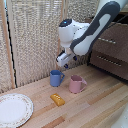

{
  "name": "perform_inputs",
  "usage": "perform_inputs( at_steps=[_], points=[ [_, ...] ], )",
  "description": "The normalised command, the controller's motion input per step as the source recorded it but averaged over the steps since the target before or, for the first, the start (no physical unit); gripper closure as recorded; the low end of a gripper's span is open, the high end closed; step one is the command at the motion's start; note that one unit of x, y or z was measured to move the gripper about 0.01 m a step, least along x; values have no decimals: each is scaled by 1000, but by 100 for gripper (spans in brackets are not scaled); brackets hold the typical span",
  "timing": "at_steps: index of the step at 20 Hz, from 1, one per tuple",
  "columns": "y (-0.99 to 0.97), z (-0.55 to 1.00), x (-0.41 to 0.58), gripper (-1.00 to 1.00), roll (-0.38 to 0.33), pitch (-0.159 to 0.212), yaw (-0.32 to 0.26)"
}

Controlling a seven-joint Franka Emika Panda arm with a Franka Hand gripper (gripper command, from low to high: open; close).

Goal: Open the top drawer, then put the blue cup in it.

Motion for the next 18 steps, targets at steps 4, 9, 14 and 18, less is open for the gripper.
perform_inputs(
  at_steps=[4, 9, 14, 18],
  points=[
    [141, 191, 464, -100, 235, 123, -199],
    [131, 219, 459, -100, 221, 116, -204],
    [157, 297, 499, -100, 185, 105, -192],
    [170, 289, 597, -100, 175, 108, -157]
  ],
)
